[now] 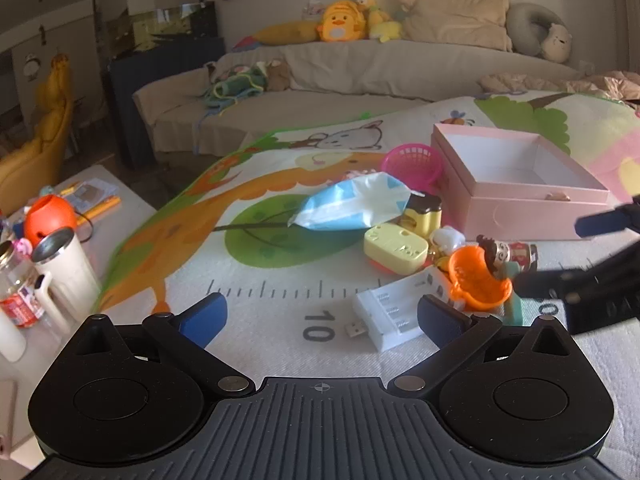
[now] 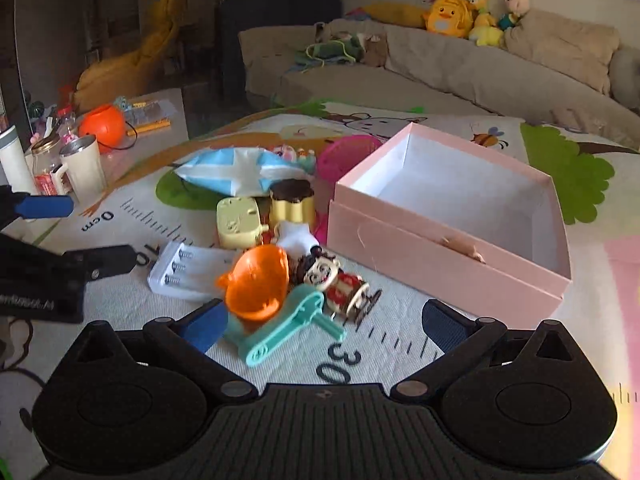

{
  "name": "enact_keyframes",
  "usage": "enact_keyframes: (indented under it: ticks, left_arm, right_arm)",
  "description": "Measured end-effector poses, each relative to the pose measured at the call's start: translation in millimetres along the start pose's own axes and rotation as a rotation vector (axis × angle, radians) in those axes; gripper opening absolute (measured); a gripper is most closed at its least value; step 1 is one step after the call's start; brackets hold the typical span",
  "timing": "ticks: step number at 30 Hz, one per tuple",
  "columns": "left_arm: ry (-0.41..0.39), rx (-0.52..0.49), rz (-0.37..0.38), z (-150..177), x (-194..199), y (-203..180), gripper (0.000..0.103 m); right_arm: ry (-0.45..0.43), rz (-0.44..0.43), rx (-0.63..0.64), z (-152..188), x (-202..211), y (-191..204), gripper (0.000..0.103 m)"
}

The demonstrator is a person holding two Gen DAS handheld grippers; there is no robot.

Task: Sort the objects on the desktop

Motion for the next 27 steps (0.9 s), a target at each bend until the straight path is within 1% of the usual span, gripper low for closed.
enact_keyframes:
  ticks: [3, 5, 7, 9, 10, 11, 12, 13, 14, 15, 16, 17, 19, 21, 22, 24, 25, 27]
  left_arm:
    - [0.052, -0.013, -0.036, 8.7, -1.9, 10.0, 0.103]
    - [0.088, -0.01, -0.052, 14.9, -4.2, 18.1, 0.103]
    - [0.101, -0.002, -0.074, 19.1, -4.7, 26.7, 0.103]
    - [0.106, 0.016, -0.083, 21.0, -3.6, 35.3, 0.103]
    - [0.109, 0.027, -0.079, 21.5, -2.3, 38.6, 0.103]
    - [0.11, 0.038, -0.069, 21.5, -0.9, 40.9, 0.103]
    - [0.11, 0.046, -0.053, 21.6, 0.1, 42.0, 0.103]
    - [0.114, 0.054, -0.023, 21.2, 0.7, 39.8, 0.103]
    - [0.12, 0.055, 0.01, 21.2, 0.3, 35.2, 0.103]
    - [0.124, 0.052, 0.042, 20.8, -1.3, 27.6, 0.103]
    - [0.125, 0.043, 0.071, 20.2, -4.0, 17.5, 0.103]
    - [0.124, 0.025, 0.098, 19.5, -8.1, 6.0, 0.103]
    - [0.124, -0.022, 0.137, 17.6, -20.0, -19.4, 0.103]
    - [0.139, -0.05, 0.142, 15.1, -35.1, -37.0, 0.103]
    - [0.145, -0.061, 0.12, 13.8, -43.0, -43.2, 0.103]
    - [0.125, -0.084, 0.063, 10.9, -50.9, -42.7, 0.103]
    - [0.11, -0.096, 0.024, 9.2, -53.6, -36.6, 0.103]
    - [0.104, -0.091, -0.042, 6.9, -57.4, -18.6, 0.103]
  right_arm:
    - [-0.001, -0.015, -0.021, -14.4, -24.9, -1.2, 0.103]
    - [0.011, -0.053, -0.043, -19.5, -39.2, 2.0, 0.103]
    - [0.029, -0.141, -0.067, -21.4, -48.2, 9.6, 0.102]
    - [0.028, -0.234, -0.056, -23.1, -43.2, 20.4, 0.102]
    - [0.039, -0.316, -0.069, -23.1, -37.4, 25.1, 0.099]
    - [0.044, -0.365, -0.085, -22.4, -30.7, 26.8, 0.096]
    - [0.043, -0.366, -0.085, -21.3, -23.6, 28.0, 0.095]
    - [0.042, -0.297, -0.054, -19.4, -16.8, 30.2, 0.093]
    - [0.031, -0.182, 0.007, -16.1, -9.8, 32.6, 0.091]
    - [0.009, -0.072, 0.079, -11.3, -2.7, 33.2, 0.086]
    - [-0.012, 0.012, 0.139, -6.2, 2.4, 32.9, 0.082]
    - [-0.012, 0.062, 0.159, -0.8, 6.7, 28.8, 0.079]
    - [0.037, 0.078, 0.106, 5.9, 9.1, 15.0, 0.064]
    - [0.097, 0.096, 0.045, 9.9, 7.2, 1.1, 0.057]
    - [0.107, 0.116, 0.031, 10.6, 6.3, -3.0, 0.057]
    - [0.106, 0.134, 0.017, 13.9, 8.5, -7.9, 0.057]
    - [0.1, 0.126, 0.015, 14.9, 10.2, -8.4, 0.057]
    - [0.084, 0.105, 0.021, 16.2, 13.1, -6.7, 0.057]
Point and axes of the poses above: each gripper's, at about its wrist camera, not at the fingertips, and x roughly against the way its jaws point, y to its left, z to its underside, the point moved 3 cm from there along -x, roughly the way its jaws point, and after that the axes turned 5 degrees about x, right-handed, at the moved point
